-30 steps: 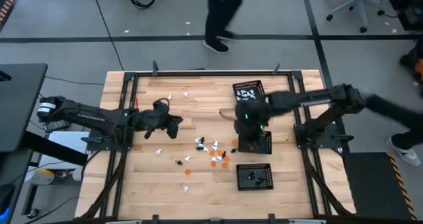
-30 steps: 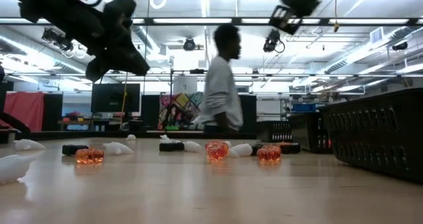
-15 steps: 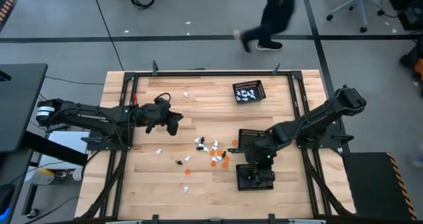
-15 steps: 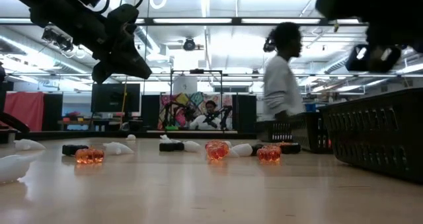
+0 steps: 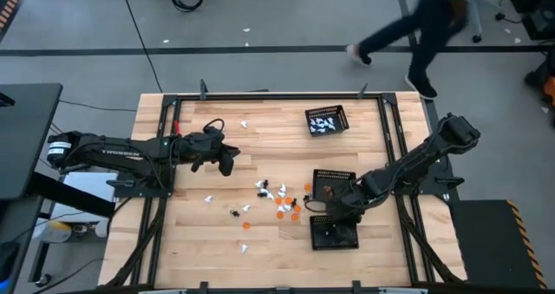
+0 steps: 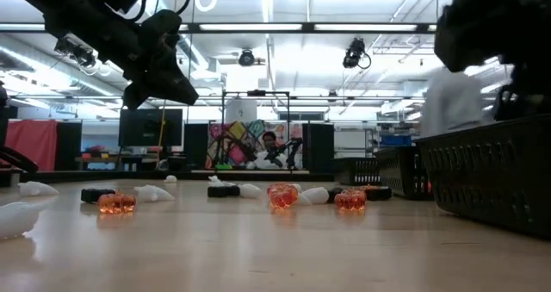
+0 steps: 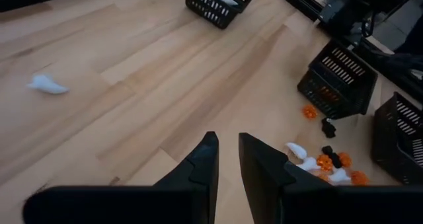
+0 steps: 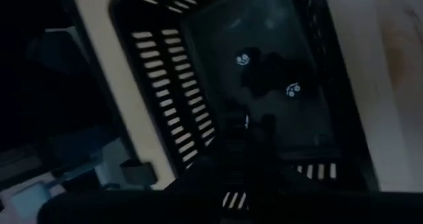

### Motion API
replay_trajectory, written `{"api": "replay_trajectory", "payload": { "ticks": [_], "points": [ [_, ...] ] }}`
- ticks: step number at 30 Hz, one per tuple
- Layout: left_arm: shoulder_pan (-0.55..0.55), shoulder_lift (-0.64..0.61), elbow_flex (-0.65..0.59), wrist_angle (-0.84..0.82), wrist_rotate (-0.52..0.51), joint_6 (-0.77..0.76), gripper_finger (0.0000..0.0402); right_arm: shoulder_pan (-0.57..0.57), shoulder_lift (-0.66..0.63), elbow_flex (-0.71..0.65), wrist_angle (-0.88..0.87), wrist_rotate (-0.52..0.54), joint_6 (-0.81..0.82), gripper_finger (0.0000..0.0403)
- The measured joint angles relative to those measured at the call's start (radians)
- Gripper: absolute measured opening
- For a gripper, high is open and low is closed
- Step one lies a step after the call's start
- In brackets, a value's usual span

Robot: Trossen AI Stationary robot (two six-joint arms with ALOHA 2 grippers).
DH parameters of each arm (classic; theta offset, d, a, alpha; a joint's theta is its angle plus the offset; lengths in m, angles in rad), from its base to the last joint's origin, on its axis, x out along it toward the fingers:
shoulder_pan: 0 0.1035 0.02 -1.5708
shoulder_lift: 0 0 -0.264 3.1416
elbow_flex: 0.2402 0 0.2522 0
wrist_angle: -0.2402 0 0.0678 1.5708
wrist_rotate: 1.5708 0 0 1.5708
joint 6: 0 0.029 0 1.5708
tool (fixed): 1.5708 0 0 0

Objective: Sort Halloween decoration
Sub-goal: Put the black skeleton toy into the bottom black bin, then put the orange pumpkin toy into the center black bin

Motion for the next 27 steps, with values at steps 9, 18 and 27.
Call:
{"api": "replay_trajectory", "payload": {
  "ticks": [9, 18, 27],
  "points": [
    [-0.001, 0.000, 0.000, -0.004, 0.042, 0.003, 0.0069, 0.032, 0.128, 0.000, 0.032, -0.036, 0.043, 0.0055],
    [-0.010, 0.000, 0.000, -0.001, 0.087, 0.024, 0.0069, 0.031, 0.123, 0.000, 0.067, -0.029, 0.084, 0.0132],
    [-0.022, 0.000, 0.000, 0.002, 0.137, 0.030, 0.0069, 0.028, 0.047, 0.010, 0.047, -0.134, 0.133, 0.0162]
  ]
}}
